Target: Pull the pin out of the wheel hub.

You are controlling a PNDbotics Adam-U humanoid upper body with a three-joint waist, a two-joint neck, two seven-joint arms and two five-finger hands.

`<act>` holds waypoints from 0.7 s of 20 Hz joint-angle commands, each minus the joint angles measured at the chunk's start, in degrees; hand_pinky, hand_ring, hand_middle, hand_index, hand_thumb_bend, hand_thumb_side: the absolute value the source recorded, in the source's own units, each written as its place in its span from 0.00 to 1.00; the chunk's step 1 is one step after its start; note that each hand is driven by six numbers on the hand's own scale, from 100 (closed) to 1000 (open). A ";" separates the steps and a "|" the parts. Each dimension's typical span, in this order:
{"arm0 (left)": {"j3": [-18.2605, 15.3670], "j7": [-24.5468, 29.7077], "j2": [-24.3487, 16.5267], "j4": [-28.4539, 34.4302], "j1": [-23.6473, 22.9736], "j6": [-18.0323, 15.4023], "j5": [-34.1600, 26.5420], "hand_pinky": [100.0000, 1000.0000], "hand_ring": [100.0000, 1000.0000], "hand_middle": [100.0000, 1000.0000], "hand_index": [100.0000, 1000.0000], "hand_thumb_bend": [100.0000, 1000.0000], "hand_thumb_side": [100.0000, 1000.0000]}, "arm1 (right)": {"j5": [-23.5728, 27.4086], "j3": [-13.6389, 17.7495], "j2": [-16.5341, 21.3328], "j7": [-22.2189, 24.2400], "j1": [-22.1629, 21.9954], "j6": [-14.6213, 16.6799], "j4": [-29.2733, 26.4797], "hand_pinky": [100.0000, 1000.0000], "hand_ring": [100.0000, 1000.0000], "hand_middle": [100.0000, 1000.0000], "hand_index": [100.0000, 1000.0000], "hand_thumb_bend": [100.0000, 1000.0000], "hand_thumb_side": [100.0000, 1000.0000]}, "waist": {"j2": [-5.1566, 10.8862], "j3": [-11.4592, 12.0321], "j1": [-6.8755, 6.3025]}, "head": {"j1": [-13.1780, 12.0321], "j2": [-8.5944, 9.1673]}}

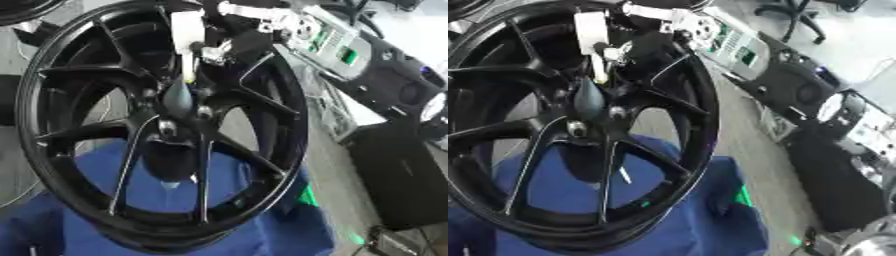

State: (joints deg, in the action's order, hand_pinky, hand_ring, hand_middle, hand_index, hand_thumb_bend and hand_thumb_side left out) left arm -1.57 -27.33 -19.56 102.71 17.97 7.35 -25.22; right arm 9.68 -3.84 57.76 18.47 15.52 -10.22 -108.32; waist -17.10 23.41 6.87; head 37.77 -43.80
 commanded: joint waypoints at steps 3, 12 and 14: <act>-0.38 -0.08 -1.03 0.61 0.23 0.15 0.24 0.72 0.73 0.63 0.69 0.05 0.74 | 3.15 1.97 2.88 -0.75 0.19 -1.08 -2.30 0.88 0.58 0.28 0.43 0.00 0.41 | 1.21 -0.12 -0.50 | -0.15 -0.31; -0.50 -0.25 -1.10 0.47 0.05 0.23 0.27 0.72 0.73 0.63 0.69 0.05 0.73 | 7.09 3.59 3.93 -2.18 -0.42 -1.94 -4.17 0.88 0.57 0.27 0.42 0.00 0.41 | 1.67 -0.42 -0.69 | -0.26 -0.31; -0.50 -0.23 -1.14 0.46 0.02 0.22 0.26 0.72 0.73 0.63 0.69 0.05 0.73 | 8.23 3.95 4.02 -2.37 -0.53 -2.28 -4.41 0.88 0.57 0.26 0.41 0.00 0.43 | 1.76 -0.51 -0.75 | -0.26 -0.31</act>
State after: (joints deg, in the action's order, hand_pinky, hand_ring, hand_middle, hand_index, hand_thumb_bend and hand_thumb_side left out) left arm -1.59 -27.49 -19.57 102.59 17.66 7.52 -25.20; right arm 17.07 -1.14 59.37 16.37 14.57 -12.35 -111.62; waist -16.65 22.97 6.54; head 37.44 -43.80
